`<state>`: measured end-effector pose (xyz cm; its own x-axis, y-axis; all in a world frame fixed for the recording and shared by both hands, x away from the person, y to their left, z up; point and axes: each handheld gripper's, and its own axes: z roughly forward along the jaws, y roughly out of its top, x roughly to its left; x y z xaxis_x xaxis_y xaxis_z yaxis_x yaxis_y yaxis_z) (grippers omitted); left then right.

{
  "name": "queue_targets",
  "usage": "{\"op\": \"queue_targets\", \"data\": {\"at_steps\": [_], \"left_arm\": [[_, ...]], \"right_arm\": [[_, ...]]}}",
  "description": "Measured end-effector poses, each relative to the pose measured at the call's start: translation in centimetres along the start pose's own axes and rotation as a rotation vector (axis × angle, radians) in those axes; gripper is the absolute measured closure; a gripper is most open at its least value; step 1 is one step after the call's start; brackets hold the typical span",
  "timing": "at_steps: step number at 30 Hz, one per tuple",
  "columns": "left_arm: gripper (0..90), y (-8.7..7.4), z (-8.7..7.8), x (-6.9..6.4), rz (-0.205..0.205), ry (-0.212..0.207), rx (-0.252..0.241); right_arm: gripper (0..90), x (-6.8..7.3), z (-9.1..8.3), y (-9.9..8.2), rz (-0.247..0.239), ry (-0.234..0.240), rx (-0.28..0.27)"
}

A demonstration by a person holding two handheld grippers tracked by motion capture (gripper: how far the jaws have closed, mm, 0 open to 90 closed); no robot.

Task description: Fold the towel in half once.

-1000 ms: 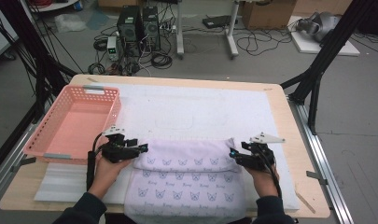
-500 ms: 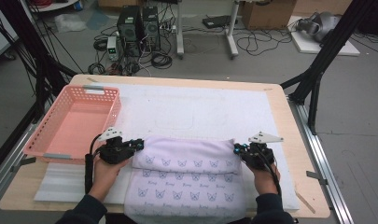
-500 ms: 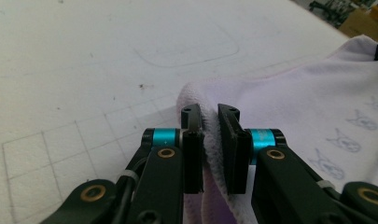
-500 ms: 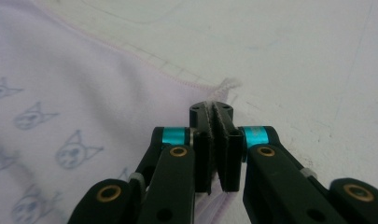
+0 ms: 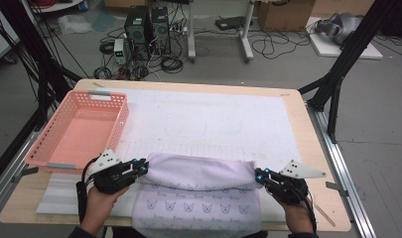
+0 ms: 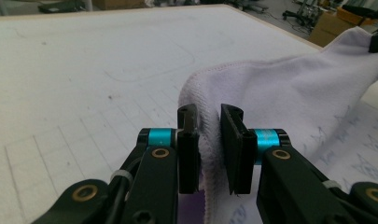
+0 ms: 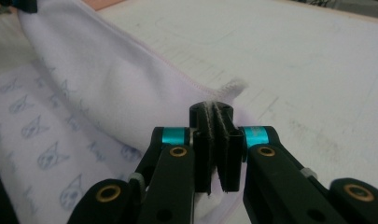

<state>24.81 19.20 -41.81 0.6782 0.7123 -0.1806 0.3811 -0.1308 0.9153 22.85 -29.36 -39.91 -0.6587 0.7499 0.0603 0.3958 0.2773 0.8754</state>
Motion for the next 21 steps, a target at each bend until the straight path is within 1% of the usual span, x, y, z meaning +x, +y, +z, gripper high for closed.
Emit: {"op": "queue_targets", "data": {"at_steps": [2,3,4,5,6,8,9,10,11,12,13,14,15,16,17,18,19,20,21], "left_arm": [[76.4,-0.6,-0.3,-0.2,-0.006,-0.010,0.026],[76.1,-0.9,-0.4,-0.2,-0.010,-0.011,0.031],[76.1,-1.1,-0.6,-0.3,-0.018,-0.012,0.044],[75.8,-1.5,-0.7,-0.3,-0.032,-0.012,0.066],[75.1,-1.7,-0.8,-0.3,-0.038,-0.015,0.081],[75.1,-2.2,-1.2,-0.3,-0.042,-0.007,0.099],[74.4,-2.3,-1.5,-0.2,-0.049,-0.001,0.102],[71.9,-2.4,-1.7,-0.1,-0.057,-0.002,0.103],[69.1,-2.5,-1.9,0.0,-0.069,0.005,0.101],[64.5,-2.5,-2.1,0.2,-0.080,0.013,0.095],[58.2,-2.4,-2.3,0.4,-0.091,0.022,0.084],[55.1,-2.3,-2.4,0.6,-0.103,0.021,0.070],[51.2,-2.2,-2.4,0.7,-0.115,0.024,0.055],[46.6,-2.1,-2.4,0.9,-0.121,0.023,0.043],[45.7,-1.8,-2.3,1.1,-0.124,0.010,0.025],[45.4,-1.7,-2.3,1.1,-0.125,0.006,0.018],[45.1,-1.5,-2.1,1.2,-0.126,0.008,0.007],[44.8,-1.3,-2.0,1.4,-0.120,0.006,0.003],[45.0,-1.1,-1.7,1.5,-0.121,0.009,0.003]], "right_arm": [[86.3,0.2,-0.1,-0.7,-0.009,0.034,0.021],[86.3,0.3,-0.1,-1.0,-0.014,0.054,0.047],[86.3,0.3,-0.1,-1.2,-0.024,0.062,0.066],[86.3,0.4,-0.2,-1.3,-0.016,0.080,0.087],[86.3,0.4,-0.3,-1.5,-0.024,0.089,0.099],[86.3,0.4,-0.4,-1.8,-0.031,0.103,0.130],[86.2,0.4,-0.5,-2.0,-0.043,0.107,0.141],[86.2,0.4,-0.5,-2.1,-0.045,0.119,0.154],[85.5,0.4,-0.6,-2.2,-0.035,0.153,0.171],[84.9,0.4,-0.6,-2.3,-0.041,0.187,0.190],[82.4,0.5,-0.7,-2.4,-0.054,0.191,0.199],[79.6,0.4,-0.8,-2.3,-0.052,0.200,0.201],[77.1,0.3,-0.9,-2.2,-0.050,0.205,0.190],[70.2,0.2,-1.1,-2.0,-0.040,0.204,0.167],[65.1,0.1,-1.3,-1.8,-0.017,0.203,0.138],[55.9,-0.2,-1.5,-1.6,0.004,0.181,0.088],[52.5,-0.4,-1.6,-1.5,0.020,0.164,0.068],[50.4,-0.5,-1.5,-1.2,0.025,0.128,0.049],[50.5,-0.7,-1.3,-1.0,0.024,0.094,0.049]]}}
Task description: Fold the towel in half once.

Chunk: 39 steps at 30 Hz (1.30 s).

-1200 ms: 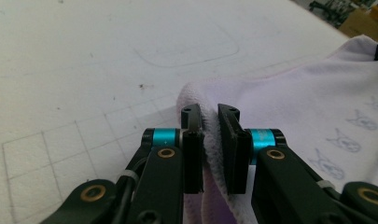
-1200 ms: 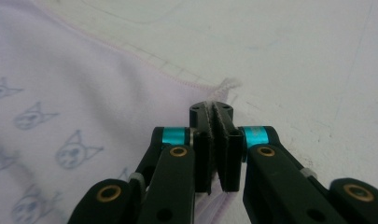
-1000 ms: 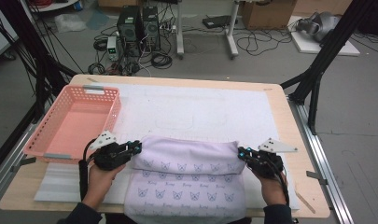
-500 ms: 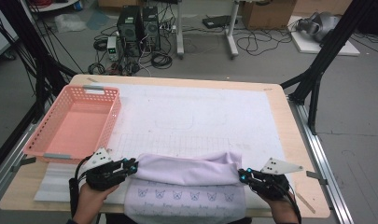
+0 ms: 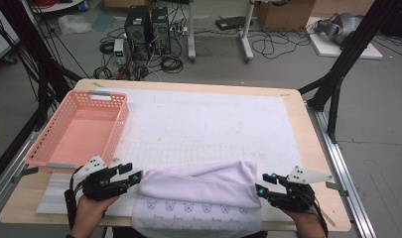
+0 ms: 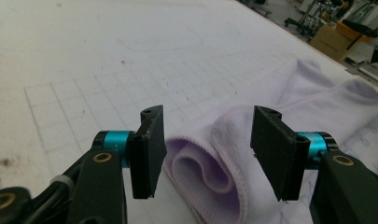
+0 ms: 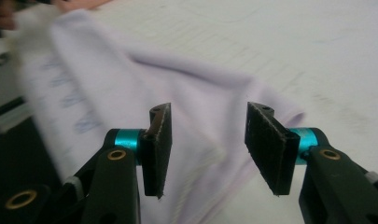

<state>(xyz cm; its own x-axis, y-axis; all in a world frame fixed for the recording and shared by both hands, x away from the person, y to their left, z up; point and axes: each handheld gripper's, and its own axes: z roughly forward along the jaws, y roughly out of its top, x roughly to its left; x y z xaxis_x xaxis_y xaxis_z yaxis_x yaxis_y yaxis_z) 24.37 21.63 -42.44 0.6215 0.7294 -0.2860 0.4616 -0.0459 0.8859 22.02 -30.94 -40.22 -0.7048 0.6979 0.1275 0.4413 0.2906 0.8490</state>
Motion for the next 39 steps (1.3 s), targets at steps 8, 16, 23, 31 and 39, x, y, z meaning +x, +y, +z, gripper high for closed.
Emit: {"op": "queue_targets", "data": {"at_steps": [8,16,23,31,39], "left_arm": [[45.0,1.0,1.6,1.0,0.015,0.012,0.018],[44.4,0.8,2.0,1.5,0.012,0.015,0.036],[43.8,0.7,1.9,1.6,0.010,0.028,0.032],[42.6,1.1,3.0,1.6,0.017,-0.007,0.060],[45.9,3.7,7.4,0.7,0.069,-0.115,0.143]], "right_arm": [[41.8,0.7,7.4,2.6,-0.190,-0.068,0.125],[31.3,2.5,16.2,5.3,-0.347,-0.065,0.271],[29.9,1.0,18.7,6.7,-0.250,-0.293,0.234],[38.1,-0.7,16.5,6.8,-0.126,-0.306,0.190],[38.0,-3.2,10.4,4.7,-0.070,-0.259,0.116]]}}
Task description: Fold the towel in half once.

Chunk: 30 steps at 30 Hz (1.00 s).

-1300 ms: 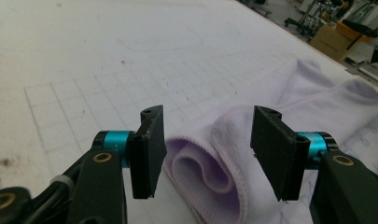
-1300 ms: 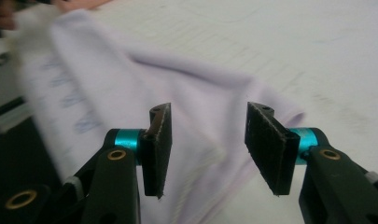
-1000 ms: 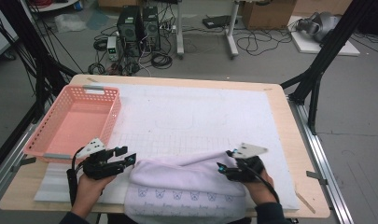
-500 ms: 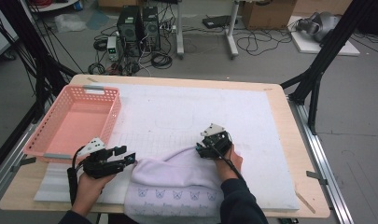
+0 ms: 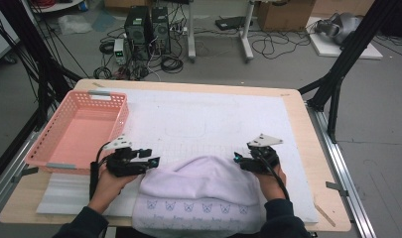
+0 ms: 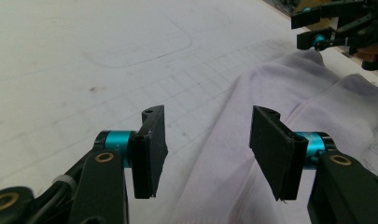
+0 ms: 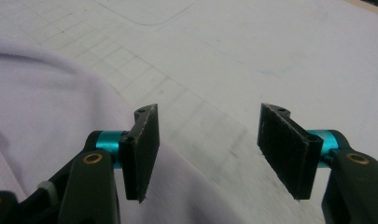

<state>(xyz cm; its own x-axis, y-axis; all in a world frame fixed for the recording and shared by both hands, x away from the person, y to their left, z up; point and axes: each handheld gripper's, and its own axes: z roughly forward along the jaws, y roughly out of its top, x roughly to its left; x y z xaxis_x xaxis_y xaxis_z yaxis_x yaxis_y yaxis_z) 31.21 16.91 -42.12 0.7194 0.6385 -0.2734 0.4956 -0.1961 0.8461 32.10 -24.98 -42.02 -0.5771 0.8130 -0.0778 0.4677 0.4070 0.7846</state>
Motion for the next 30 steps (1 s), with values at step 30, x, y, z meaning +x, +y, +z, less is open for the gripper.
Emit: {"op": "queue_targets", "data": {"at_steps": [30], "left_arm": [[44.6,2.6,3.2,0.8,0.108,0.330,0.113]], "right_arm": [[40.3,-1.7,-2.1,-2.8,0.040,0.040,-0.049]]}}
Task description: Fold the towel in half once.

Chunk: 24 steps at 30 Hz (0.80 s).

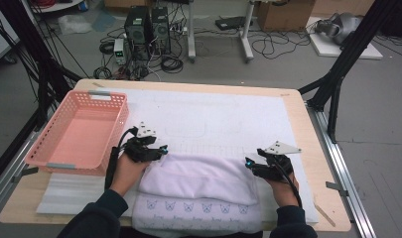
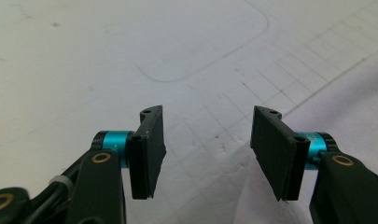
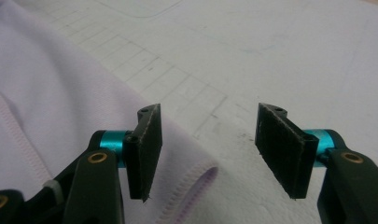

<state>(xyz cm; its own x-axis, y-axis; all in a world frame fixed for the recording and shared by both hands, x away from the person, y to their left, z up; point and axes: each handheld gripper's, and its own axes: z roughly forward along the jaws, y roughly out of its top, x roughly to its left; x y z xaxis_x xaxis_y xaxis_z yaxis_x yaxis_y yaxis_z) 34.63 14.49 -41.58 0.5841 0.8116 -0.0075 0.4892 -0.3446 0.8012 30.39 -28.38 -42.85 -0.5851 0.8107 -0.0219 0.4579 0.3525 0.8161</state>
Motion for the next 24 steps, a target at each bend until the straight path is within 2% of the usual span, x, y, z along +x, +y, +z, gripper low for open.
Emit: {"op": "queue_targets", "data": {"at_steps": [2,3,5,6,7,8,10,13,15,16,18,21,22,23,24], "left_arm": [[44.7,-0.3,-0.8,1.0,-0.049,-0.036,-0.013],[44.7,-0.5,-1.0,1.2,-0.062,-0.068,-0.019],[44.7,-1.0,-1.3,1.4,-0.091,-0.162,-0.027],[44.7,-1.2,-1.4,1.4,-0.097,-0.210,-0.029],[44.6,-1.3,-1.4,1.3,-0.099,-0.238,-0.029],[44.1,-1.3,-1.4,1.1,-0.085,-0.272,-0.022],[42.9,-1.3,-1.2,0.8,-0.075,-0.317,-0.008],[43.0,-1.3,-0.4,0.2,-0.023,-0.283,0.054],[43.6,-1.5,0.2,-0.1,0.014,-0.242,0.108],[44.7,-1.6,0.4,-0.2,0.029,-0.203,0.136],[46.5,-1.8,0.6,-0.1,0.065,-0.073,0.172],[45.2,-1.7,0.3,0.6,0.034,0.100,0.150],[46.2,-1.7,0.1,0.8,0.027,0.118,0.142],[45.8,-1.7,-0.2,1.0,0.010,0.113,0.123],[45.8,-1.6,-0.5,1.2,-0.006,0.087,0.107]], "right_arm": [[40.2,0.2,0.2,0.0,-0.004,0.035,0.003],[40.1,0.4,0.5,0.0,0.000,0.077,0.005],[40.5,0.7,1.0,0.0,-0.011,0.122,0.029],[41.2,1.0,1.4,-0.1,-0.029,0.124,0.064],[42.3,1.1,1.8,-0.2,-0.047,0.120,0.107],[43.3,1.2,2.0,-0.4,-0.061,0.109,0.136],[46.7,0.8,2.1,-0.5,-0.032,0.105,0.127],[46.6,0.5,1.9,-0.6,-0.022,0.085,0.122],[46.5,0.6,1.9,-0.6,-0.026,0.085,0.124],[46.4,0.6,1.9,-0.6,-0.025,0.084,0.125],[46.4,0.5,1.9,-0.6,-0.030,0.087,0.119],[46.4,0.5,1.8,-0.7,-0.035,0.077,0.116],[46.2,0.4,1.7,-0.7,-0.031,0.069,0.112],[45.9,0.4,1.6,-0.7,-0.029,0.064,0.110],[46.1,0.3,1.5,-0.7,-0.031,0.056,0.105]]}}
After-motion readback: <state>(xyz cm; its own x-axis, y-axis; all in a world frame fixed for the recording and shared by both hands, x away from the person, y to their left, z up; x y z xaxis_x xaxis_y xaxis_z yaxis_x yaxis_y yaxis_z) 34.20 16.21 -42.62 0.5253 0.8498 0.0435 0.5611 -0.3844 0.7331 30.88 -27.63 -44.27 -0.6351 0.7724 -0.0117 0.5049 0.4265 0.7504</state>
